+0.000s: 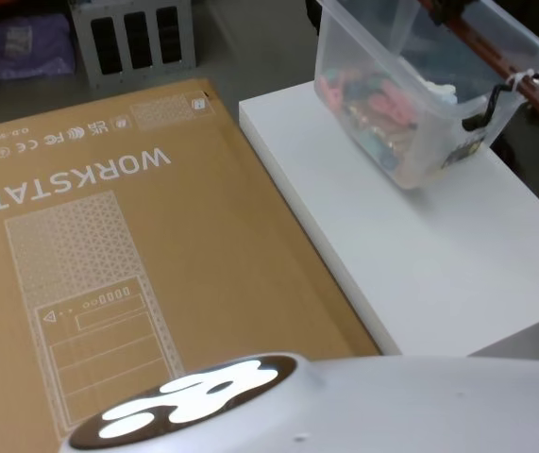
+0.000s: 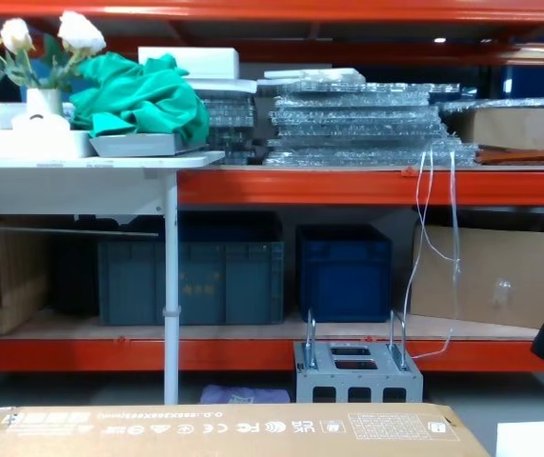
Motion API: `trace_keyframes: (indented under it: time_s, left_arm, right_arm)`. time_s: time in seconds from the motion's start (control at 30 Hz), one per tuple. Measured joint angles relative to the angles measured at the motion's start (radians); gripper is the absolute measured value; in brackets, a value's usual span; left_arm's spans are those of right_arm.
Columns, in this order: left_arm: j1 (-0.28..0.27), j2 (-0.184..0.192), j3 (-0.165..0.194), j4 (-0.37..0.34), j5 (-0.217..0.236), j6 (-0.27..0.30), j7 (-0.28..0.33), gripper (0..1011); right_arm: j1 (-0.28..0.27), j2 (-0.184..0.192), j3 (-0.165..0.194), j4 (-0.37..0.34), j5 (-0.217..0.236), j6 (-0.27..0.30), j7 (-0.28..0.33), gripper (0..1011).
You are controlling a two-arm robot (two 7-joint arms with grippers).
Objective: Use one hand to grasp the basket and place it at the designated location.
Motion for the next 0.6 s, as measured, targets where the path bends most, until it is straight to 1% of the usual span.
trace_keyframes:
  time_s: [0.27, 0.37, 0.6]
  left_arm:
    - [0.0, 0.0, 0.0, 0.0, 0.0, 0.0, 0.0, 0]
    - [0.0, 0.0, 0.0, 0.0, 0.0, 0.0, 0.0, 0]
    - [0.0, 0.0, 0.0, 0.0, 0.0, 0.0, 0.0, 0]
  right_arm:
    - [0.026, 0.012, 0.008, -0.051, -0.006, -0.007, 0.01, 234]
    - [0.031, 0.012, 0.009, -0.059, -0.008, -0.009, 0.013, 235]
    - [0.054, -0.001, -0.001, -0.082, -0.019, -0.03, 0.027, 234]
